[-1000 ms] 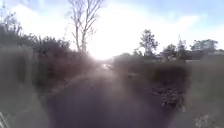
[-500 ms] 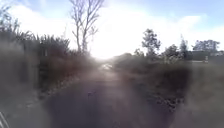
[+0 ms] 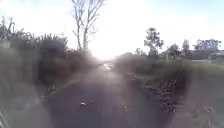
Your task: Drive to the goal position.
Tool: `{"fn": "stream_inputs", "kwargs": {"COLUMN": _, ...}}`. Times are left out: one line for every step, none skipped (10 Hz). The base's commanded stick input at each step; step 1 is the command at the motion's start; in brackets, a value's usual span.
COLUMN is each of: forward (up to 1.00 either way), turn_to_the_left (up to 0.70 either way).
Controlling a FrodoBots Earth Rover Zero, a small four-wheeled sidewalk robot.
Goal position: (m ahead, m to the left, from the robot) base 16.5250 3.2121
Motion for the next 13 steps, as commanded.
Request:
{"fn": "stream_inputs", "kwargs": {"forward": 0.85, "turn_to_the_left": 0.0}}
{"fn": "stream_inputs", "kwargs": {"forward": 0.85, "turn_to_the_left": 0.0}}
{"fn": "stream_inputs", "kwargs": {"forward": 0.85, "turn_to_the_left": 0.0}}
{"fn": "stream_inputs", "kwargs": {"forward": 0.85, "turn_to_the_left": 0.0}}
{"fn": "stream_inputs", "kwargs": {"forward": 0.85, "turn_to_the_left": 0.0}}
{"fn": "stream_inputs", "kwargs": {"forward": 0.85, "turn_to_the_left": 0.0}}
{"fn": "stream_inputs", "kwargs": {"forward": 0.85, "turn_to_the_left": 0.0}}
{"fn": "stream_inputs", "kwargs": {"forward": 0.85, "turn_to_the_left": 0.0}}
{"fn": "stream_inputs", "kwargs": {"forward": 0.85, "turn_to_the_left": 0.0}}
{"fn": "stream_inputs", "kwargs": {"forward": 0.85, "turn_to_the_left": 0.0}}
{"fn": "stream_inputs", "kwargs": {"forward": 0.85, "turn_to_the_left": -0.34}}
{"fn": "stream_inputs", "kwargs": {"forward": 0.85, "turn_to_the_left": -0.34}}
{"fn": "stream_inputs", "kwargs": {"forward": 0.85, "turn_to_the_left": -0.34}}
